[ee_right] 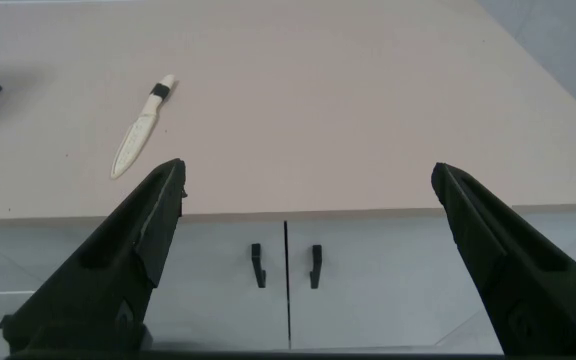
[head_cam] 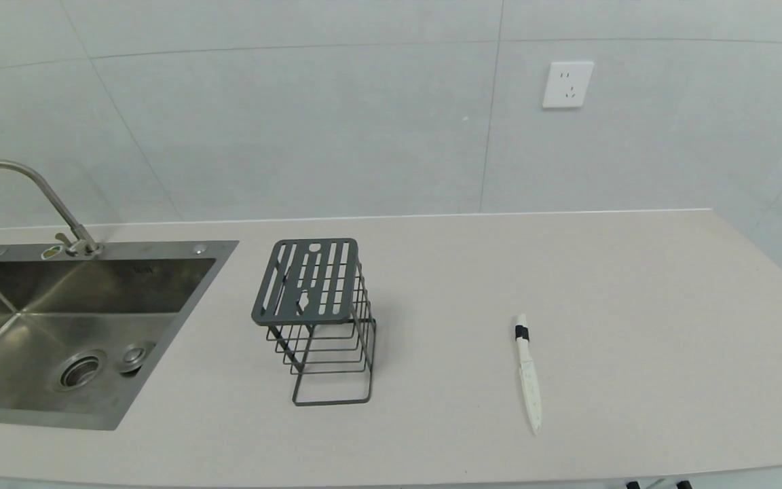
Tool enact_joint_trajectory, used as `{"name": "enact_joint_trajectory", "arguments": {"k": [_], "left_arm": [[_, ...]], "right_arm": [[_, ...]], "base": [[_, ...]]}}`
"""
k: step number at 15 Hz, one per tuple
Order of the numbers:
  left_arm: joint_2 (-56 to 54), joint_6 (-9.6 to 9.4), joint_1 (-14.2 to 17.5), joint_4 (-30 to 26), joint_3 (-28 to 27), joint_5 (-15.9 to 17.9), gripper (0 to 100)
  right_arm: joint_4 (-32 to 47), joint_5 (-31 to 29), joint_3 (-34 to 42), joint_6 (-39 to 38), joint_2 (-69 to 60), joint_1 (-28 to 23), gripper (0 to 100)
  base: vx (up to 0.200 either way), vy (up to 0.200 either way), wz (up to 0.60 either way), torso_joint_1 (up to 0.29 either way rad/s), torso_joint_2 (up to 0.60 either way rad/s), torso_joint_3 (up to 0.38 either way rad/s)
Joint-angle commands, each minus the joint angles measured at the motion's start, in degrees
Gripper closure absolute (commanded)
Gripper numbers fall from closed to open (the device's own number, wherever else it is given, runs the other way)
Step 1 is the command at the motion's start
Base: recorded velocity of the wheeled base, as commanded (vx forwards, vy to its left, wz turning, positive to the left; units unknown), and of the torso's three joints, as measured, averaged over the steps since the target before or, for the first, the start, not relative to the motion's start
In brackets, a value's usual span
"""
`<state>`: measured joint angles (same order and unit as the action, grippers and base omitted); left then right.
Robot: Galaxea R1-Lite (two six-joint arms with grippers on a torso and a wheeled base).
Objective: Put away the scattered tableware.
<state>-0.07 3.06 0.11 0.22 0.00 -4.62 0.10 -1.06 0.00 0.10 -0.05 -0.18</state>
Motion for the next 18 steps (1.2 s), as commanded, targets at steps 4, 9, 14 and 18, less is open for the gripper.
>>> {"name": "enact_joint_trajectory", "arguments": {"k": [4, 9, 14, 18], "left_arm": [[0.07, 0.02, 0.07, 0.04, 0.0, -0.04, 0], [0.07, 0.02, 0.07, 0.04, 0.0, -0.04, 0], [0.07, -0.07, -0.02, 0.04, 0.0, -0.04, 0], [0.07, -0.07, 0.07, 0.04, 0.0, -0.04, 0]], "right_arm": [[-0.01, 0.01, 0.0, -0.01, 0.05, 0.01, 0], [-0.01, 0.01, 0.0, -0.1, 0.05, 0.01, 0], [-0.01, 0.01, 0.0, -0.1, 0.05, 0.01, 0], [-0.01, 0.01, 0.0, -0.01, 0.05, 0.01, 0]], "base": [[0.0, 0.0, 0.0, 0.288, -0.03, 0.243], [0.0, 0.0, 0.0, 0.32, -0.09, 0.23], [0.0, 0.0, 0.0, 0.153, -0.06, 0.088], [0.0, 0.0, 0.0, -0.049, 0.12, 0.081]]}}
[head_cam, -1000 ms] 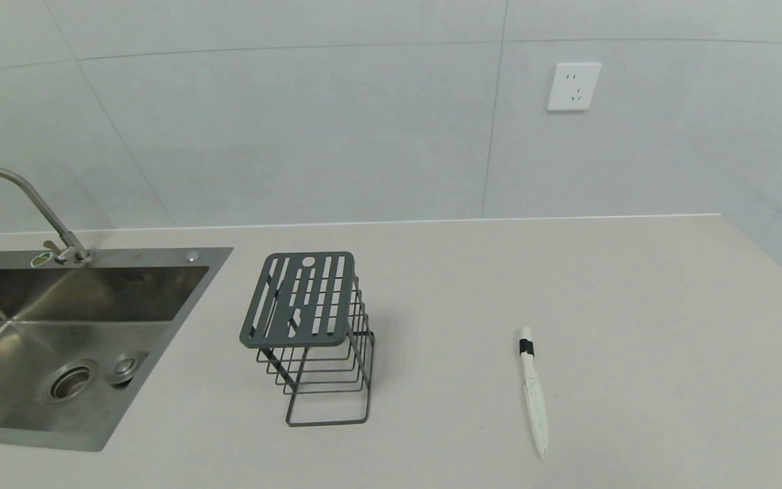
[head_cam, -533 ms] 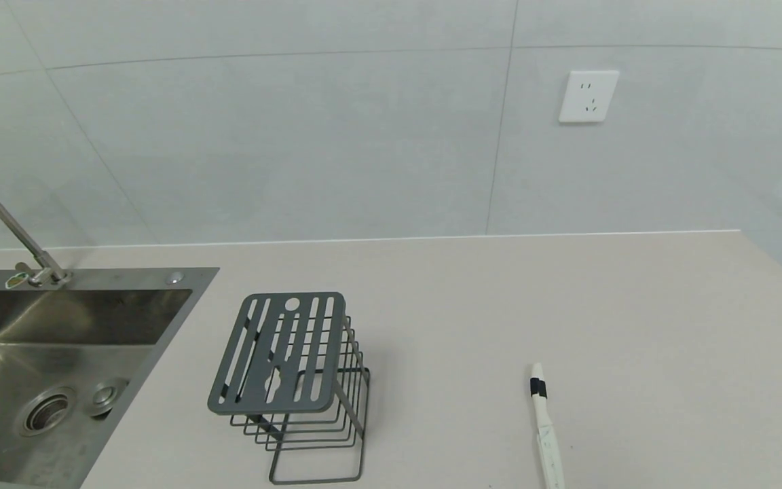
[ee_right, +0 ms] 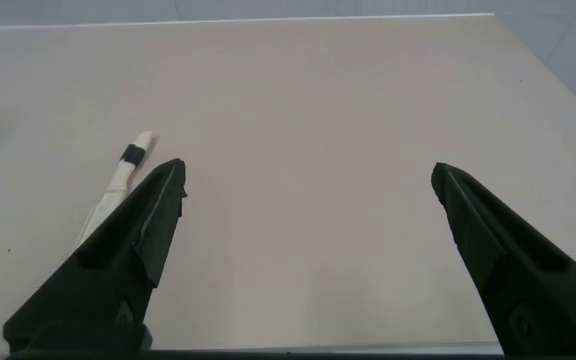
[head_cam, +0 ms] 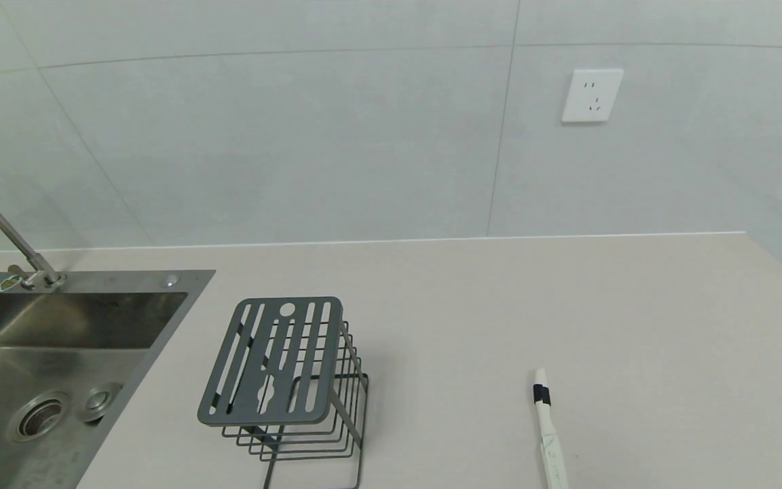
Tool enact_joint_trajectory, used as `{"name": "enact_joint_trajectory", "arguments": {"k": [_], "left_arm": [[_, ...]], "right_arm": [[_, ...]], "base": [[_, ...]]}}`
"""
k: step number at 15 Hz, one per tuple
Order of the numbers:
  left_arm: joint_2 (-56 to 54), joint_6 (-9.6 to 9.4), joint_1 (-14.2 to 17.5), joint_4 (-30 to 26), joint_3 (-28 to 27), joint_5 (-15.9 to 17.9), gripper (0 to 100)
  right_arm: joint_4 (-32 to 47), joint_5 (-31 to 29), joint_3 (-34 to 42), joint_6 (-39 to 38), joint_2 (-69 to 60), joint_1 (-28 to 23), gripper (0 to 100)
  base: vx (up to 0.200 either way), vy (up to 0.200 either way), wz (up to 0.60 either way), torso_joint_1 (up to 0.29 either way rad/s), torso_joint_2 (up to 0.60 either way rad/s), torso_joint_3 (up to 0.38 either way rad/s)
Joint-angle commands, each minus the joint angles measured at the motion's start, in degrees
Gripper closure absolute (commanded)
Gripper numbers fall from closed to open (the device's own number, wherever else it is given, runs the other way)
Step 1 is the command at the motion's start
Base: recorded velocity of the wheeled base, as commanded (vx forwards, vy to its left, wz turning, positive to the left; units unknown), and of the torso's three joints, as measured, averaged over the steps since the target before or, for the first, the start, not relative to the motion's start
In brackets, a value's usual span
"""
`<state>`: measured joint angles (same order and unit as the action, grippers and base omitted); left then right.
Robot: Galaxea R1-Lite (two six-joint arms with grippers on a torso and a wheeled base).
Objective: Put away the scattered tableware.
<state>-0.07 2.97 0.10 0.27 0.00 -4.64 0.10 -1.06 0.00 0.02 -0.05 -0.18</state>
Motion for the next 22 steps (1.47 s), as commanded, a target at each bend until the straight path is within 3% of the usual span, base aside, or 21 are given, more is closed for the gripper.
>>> {"name": "enact_joint_trajectory", "arguments": {"k": [1, 8, 12, 14, 16, 19, 22], "left_arm": [[0.07, 0.01, -0.01, 0.0, 0.0, -0.01, 0], [0.07, 0.28, 0.08, 0.08, 0.0, -0.01, 0], [0.07, 0.19, -0.01, 0.08, 0.0, -0.01, 0], [0.07, 0.19, 0.08, 0.08, 0.0, -0.01, 0], [0.07, 0.19, 0.08, 0.08, 0.0, -0.01, 0], [0.07, 0.19, -0.01, 0.08, 0.0, -0.01, 0], [0.07, 0.19, 0.08, 0.08, 0.0, -0.01, 0]], "right_arm": [[-0.01, 0.09, 0.0, 0.33, 0.05, 0.01, 0], [-0.8, 0.27, 0.0, -0.02, 0.14, -0.08, 0], [-10.56, 1.15, 0.0, 0.24, 0.14, 0.01, 0], [-10.38, 12.49, -2.46, 1.38, 0.49, 0.01, 0], [-9.24, 19.17, -7.91, 1.65, 7.34, -0.17, 0], [-9.33, 25.67, -14.41, 1.91, 22.37, 1.59, 0], [-9.59, 29.71, -15.38, 4.81, 32.92, 2.2, 0]], "base": [[0.0, 0.0, 0.0, -0.144, 0.35, 0.203], [0.0, 0.0, 0.0, -0.045, 0.12, 0.069], [0.0, 0.0, 0.0, 0.0, 0.0, 0.0], [0.0, 0.0, 0.0, 0.0, 0.0, 0.0], [0.0, 0.0, 0.0, 0.0, 0.0, 0.0], [0.0, 0.0, 0.0, 0.0, 0.0, 0.0], [0.0, 0.0, 0.0, 0.0, 0.0, 0.0]]}}
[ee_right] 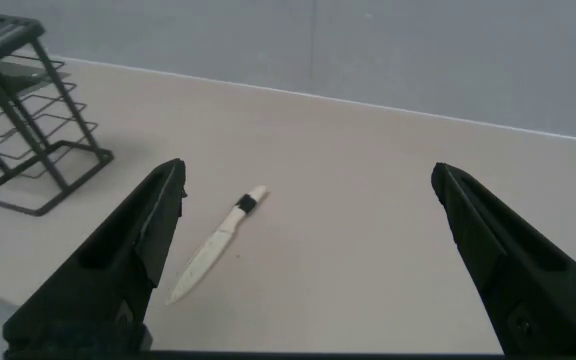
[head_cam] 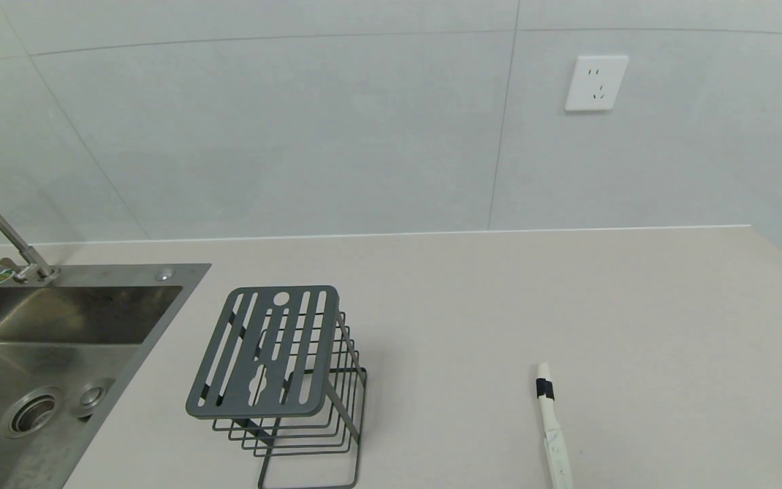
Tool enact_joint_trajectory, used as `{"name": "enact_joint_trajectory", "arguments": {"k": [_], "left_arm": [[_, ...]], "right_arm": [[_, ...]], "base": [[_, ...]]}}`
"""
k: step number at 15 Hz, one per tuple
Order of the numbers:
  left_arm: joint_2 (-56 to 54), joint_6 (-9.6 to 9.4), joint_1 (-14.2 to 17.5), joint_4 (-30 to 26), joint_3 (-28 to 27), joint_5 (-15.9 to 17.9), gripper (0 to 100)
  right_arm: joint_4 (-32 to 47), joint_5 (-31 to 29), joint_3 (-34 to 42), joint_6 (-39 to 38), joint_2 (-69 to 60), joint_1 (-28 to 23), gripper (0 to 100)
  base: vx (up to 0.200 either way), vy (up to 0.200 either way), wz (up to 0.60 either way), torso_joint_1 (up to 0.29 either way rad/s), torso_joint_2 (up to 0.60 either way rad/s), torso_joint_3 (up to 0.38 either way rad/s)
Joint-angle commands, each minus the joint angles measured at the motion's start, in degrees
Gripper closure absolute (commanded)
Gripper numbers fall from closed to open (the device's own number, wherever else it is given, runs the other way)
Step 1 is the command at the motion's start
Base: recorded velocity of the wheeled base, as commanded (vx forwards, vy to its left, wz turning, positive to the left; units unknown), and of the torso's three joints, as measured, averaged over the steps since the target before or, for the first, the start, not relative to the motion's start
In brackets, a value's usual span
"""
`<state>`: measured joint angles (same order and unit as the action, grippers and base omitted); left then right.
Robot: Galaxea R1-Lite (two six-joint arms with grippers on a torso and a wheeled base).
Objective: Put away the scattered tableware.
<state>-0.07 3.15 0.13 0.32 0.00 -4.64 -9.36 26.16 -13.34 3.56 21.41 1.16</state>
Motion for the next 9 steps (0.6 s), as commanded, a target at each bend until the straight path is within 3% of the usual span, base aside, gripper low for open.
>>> {"name": "enact_joint_trajectory", "arguments": {"k": [1, 6, 9], "left_arm": [[0.07, 0.02, 0.04, 0.03, 0.0, -0.01, 0], [0.07, -0.07, 0.04, 0.03, 0.0, -0.01, 0], [0.07, -0.07, 0.04, 0.03, 0.0, -0.01, 0]], "right_arm": [[-0.13, 3.11, -1.96, 1.98, 14.28, 1.65, 0], [-0.48, 2.76, -2.92, 5.05, 26.76, 8.16, 0], [-0.48, -2.52, -5.74, 6.46, 33.7, 14.22, 0]], "base": [[0.0, 0.0, 0.0, 0.0, 0.0, 0.0], [0.0, 0.0, 0.0, 0.0, 0.0, 0.0], [0.0, 0.0, 0.0, 0.0, 0.0, 0.0]]}}
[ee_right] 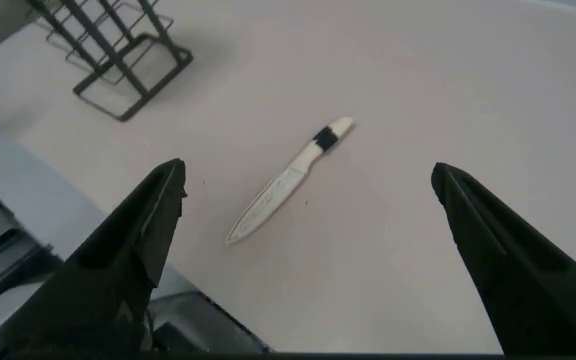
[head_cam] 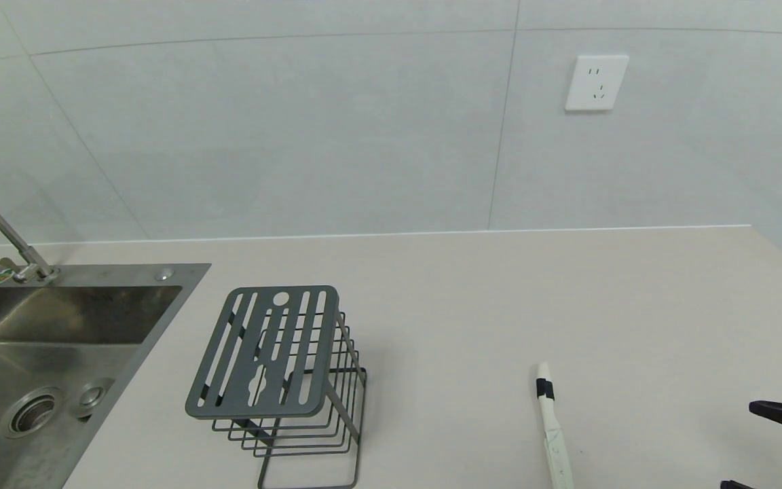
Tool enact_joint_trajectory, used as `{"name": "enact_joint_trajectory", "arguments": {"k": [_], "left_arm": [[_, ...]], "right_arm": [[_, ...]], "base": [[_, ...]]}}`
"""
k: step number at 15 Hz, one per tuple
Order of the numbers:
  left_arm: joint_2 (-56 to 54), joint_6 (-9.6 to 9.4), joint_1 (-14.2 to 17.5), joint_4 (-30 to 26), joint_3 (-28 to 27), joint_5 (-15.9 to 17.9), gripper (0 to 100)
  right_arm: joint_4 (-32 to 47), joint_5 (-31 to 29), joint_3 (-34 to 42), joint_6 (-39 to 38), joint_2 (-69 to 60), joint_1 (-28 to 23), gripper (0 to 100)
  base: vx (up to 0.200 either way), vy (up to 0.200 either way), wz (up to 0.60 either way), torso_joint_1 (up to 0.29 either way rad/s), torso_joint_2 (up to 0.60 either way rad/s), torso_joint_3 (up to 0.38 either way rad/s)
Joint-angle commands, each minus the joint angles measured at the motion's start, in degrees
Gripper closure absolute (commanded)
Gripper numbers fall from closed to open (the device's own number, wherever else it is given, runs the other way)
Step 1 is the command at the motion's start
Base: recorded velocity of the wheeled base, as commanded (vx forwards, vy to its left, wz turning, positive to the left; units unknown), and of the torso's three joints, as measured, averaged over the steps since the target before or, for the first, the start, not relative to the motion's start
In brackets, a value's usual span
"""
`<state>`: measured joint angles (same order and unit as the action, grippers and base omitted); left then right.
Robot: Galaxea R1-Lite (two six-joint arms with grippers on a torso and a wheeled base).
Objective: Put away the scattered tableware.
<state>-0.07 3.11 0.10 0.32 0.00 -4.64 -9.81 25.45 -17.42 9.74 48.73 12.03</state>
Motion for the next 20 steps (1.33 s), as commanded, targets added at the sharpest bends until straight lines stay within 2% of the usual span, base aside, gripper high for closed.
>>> {"name": "enact_joint_trajectory", "arguments": {"k": [1, 3, 8, 9, 11, 12, 13, 17, 20], "left_arm": [[0.07, -0.03, -0.01, 0.03, 0.0, -0.01, 0], [0.07, -0.03, 0.08, 0.03, 0.0, -0.01, 0], [0.07, 0.06, 0.08, 0.03, 0.0, -0.01, 0], [0.07, 0.06, 0.08, 0.03, 0.0, -0.01, 0], [0.07, 0.06, 0.08, 0.03, 0.0, -0.01, 0], [0.07, 0.14, -0.01, 0.03, 0.0, -0.01, 0], [0.07, 0.14, 0.08, 0.03, 0.0, -0.01, 0], [0.07, 0.14, -0.01, 0.03, 0.0, -0.01, 0], [0.07, 0.06, 0.08, 0.03, 0.0, -0.01, 0]], "right_arm": [[-0.03, -3.57, -2.97, 0.1, 9.46, 6.42, 0], [-0.03, -4.45, -4.73, 0.02, 13.59, 9.5, 0], [0.06, -12.62, -5.96, -3.06, 22.03, 16.44, 0], [-0.03, -15.96, -8.24, -8.42, 24.84, 20.49, 0], [-0.03, -21.85, -13.87, -19.23, 29.94, 25.15, 0], [-0.03, -25.19, -15.19, -22.22, 32.31, 26.46, 0], [-0.03, -28.09, -15.8, -23.71, 34.51, 27.34, 0], [0.15, -33.1, -16.77, -23.45, 38.46, 27.96, 0], [0.67, -33.89, -20.9, -23.54, 43.74, 30.07, 0]], "base": [[0.0, 0.0, 0.0, 0.0, 0.0, 0.0], [0.0, 0.0, 0.0, 0.0, 0.0, 0.0], [0.0, 0.0, 0.0, 0.0, 0.0, 0.0], [0.0, 0.0, 0.0, 0.0, 0.0, 0.0], [0.0, 0.0, 0.0, 0.0, 0.0, 0.0], [0.0, 0.0, 0.0, 0.0, 0.0, 0.0], [0.0, 0.0, 0.0, 0.0, 0.0, 0.0], [0.0, 0.0, 0.0, 0.0, 0.0, 0.0], [0.0, 0.0, 0.0, 0.0, 0.0, 0.0]]}}
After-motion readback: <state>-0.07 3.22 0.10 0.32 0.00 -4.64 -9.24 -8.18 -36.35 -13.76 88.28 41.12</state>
